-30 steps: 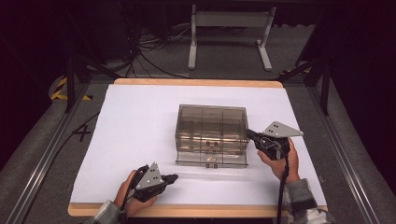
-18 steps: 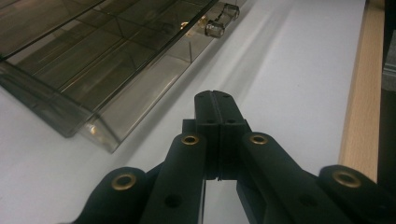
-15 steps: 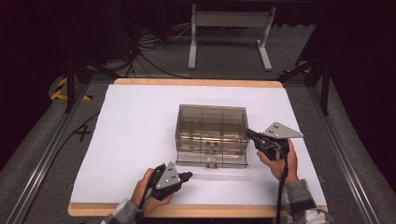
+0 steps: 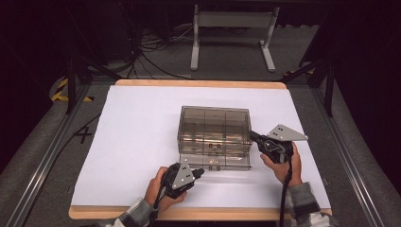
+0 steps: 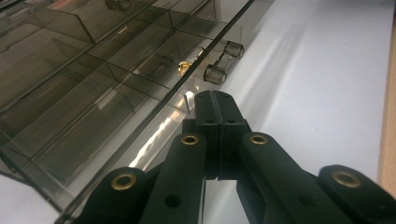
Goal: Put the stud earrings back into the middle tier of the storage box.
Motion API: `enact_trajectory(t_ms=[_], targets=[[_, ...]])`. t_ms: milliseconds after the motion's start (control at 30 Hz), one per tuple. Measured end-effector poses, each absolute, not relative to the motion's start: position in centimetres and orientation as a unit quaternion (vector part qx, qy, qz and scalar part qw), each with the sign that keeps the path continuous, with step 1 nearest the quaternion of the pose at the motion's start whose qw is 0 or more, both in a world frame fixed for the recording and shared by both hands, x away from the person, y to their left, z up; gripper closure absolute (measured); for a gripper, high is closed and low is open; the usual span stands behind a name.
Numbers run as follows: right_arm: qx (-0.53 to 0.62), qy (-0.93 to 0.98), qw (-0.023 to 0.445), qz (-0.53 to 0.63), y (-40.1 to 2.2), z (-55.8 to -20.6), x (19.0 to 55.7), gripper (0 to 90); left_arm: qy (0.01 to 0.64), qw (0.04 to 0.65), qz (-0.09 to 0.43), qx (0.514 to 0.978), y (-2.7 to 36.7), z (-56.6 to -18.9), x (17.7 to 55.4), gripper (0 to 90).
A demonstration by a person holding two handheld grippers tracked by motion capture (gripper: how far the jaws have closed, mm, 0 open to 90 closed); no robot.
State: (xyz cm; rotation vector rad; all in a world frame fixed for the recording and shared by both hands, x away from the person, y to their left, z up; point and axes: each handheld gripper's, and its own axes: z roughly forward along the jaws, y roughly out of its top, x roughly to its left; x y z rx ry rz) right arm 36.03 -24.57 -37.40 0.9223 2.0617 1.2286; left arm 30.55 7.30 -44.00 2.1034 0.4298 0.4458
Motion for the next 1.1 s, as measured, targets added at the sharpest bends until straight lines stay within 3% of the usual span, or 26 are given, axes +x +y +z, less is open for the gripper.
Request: enact_trajectory(t_ms=[1100], targets=[[0.342, 0.77, 0.281, 0.458, -24.6, -37.4, 36.0, 90.0, 0.196, 0.467, 0.202, 0.838, 5.7, -44.2, 32.2, 89.9]])
